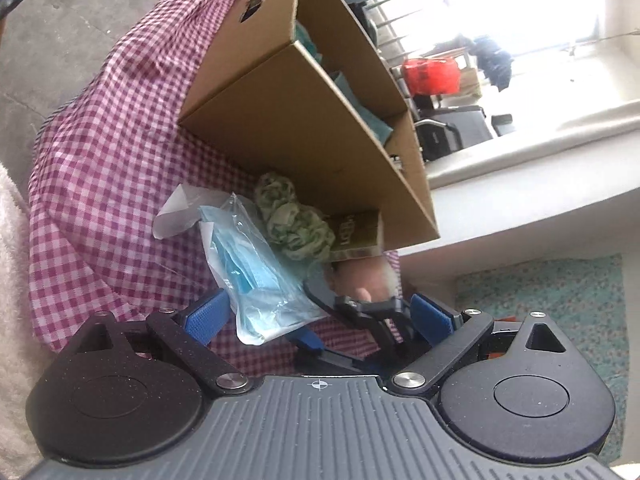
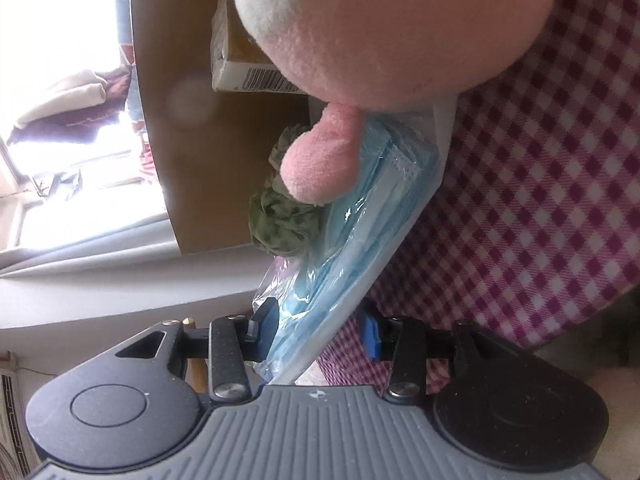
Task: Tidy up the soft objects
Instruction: 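Close the right gripper on the edge of the face mask bag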
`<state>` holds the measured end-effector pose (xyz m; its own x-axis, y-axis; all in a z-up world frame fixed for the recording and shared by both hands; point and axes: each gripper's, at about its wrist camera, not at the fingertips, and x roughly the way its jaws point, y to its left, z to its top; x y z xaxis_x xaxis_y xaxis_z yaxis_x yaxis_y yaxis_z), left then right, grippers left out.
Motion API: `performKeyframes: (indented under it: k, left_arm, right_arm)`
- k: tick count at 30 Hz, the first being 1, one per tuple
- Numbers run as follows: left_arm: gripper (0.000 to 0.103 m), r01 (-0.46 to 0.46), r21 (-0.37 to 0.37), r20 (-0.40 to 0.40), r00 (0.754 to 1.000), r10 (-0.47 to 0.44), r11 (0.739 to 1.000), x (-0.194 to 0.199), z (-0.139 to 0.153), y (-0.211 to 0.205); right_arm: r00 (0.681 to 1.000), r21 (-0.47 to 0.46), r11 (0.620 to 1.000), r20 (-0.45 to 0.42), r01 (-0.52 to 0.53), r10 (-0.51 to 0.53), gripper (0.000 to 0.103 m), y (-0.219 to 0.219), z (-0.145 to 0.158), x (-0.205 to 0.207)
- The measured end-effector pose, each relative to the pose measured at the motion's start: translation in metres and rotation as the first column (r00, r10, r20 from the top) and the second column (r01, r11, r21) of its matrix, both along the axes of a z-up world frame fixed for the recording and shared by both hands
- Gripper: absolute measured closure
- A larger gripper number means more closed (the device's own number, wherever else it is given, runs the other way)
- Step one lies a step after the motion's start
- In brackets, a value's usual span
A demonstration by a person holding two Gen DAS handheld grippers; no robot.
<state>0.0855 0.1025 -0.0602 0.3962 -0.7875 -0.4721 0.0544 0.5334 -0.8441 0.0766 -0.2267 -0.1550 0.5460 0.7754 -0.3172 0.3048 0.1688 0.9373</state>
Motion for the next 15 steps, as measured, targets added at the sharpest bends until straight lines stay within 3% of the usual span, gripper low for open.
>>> performKeyframes:
  k: [6, 10, 15]
  left_arm:
    - [0.006, -0.002, 0.028, 0.039, 0.999, 0.001, 1.000, 0.000, 0.005, -0.003]
    - [0.006, -0.007, 0.060, 0.054, 0.999, 0.004, 0.998, 0.001, 0.002, 0.000]
    - [0.006, -0.033, 0.064, 0.013, 0.999, 0.032, 0.997, 0.002, -0.011, 0.011]
  right_arm:
    - [1.000, 0.041, 0.999, 0.011, 0.023, -0.023, 0.082, 0.007, -0.007, 0.006]
    - [0.999, 0.043, 0.999, 0.029, 0.027, -0.029, 0.085, 0.007, -0.003, 0.005]
    - [1.000, 0.074, 0.997, 0.007, 0.020, -0.021, 0.086, 0.009, -0.005, 0.001]
